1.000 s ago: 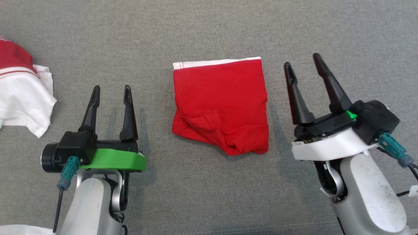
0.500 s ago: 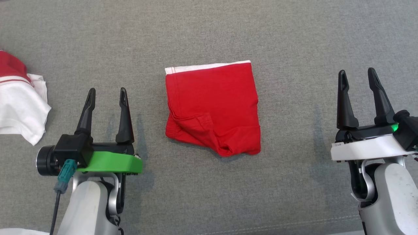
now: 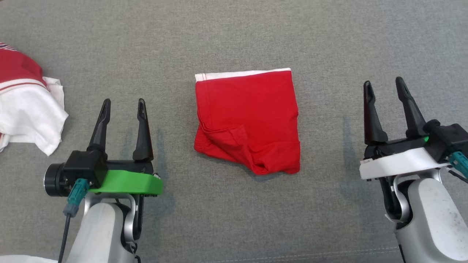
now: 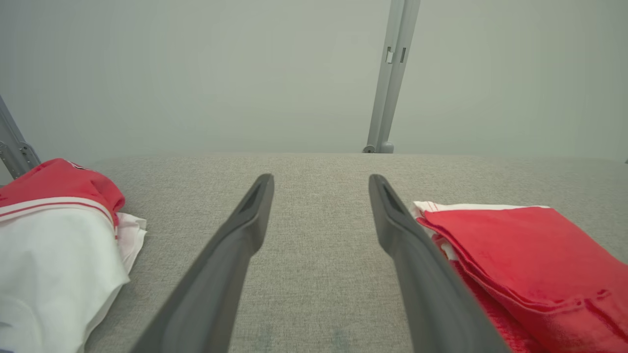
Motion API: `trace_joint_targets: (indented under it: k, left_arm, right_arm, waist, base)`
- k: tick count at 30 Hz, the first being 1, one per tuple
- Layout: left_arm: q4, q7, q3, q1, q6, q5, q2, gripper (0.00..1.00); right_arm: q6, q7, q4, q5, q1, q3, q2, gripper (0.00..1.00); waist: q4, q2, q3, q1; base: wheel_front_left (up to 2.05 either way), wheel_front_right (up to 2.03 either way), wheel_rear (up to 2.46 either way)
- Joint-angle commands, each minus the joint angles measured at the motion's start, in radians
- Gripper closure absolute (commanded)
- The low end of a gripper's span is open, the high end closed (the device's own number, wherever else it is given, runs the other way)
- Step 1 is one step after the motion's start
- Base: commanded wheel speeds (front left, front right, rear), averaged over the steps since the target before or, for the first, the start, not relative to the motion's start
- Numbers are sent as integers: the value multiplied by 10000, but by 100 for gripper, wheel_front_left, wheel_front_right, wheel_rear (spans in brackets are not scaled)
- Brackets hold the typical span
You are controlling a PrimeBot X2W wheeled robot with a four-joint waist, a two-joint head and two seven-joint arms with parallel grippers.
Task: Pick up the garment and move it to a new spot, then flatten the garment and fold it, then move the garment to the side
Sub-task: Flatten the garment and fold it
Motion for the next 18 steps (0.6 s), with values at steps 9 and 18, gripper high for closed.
trace_joint_targets:
  k: [9,18]
  left_arm:
    - [82,-45,-153,-56,-47,-191,-87,0]
    - [151,-83,-219,-163,-80,-276,-151,0]
  right_arm:
    - [0,16,1319,640,-664,2694,-2,100]
    - [0,-23,2615,1429,-1492,4444,336,100]
  waist:
    - [576,0,139,0]
    - [895,0,233,0]
  base:
    - [0,0,0]
    - [0,0,0]
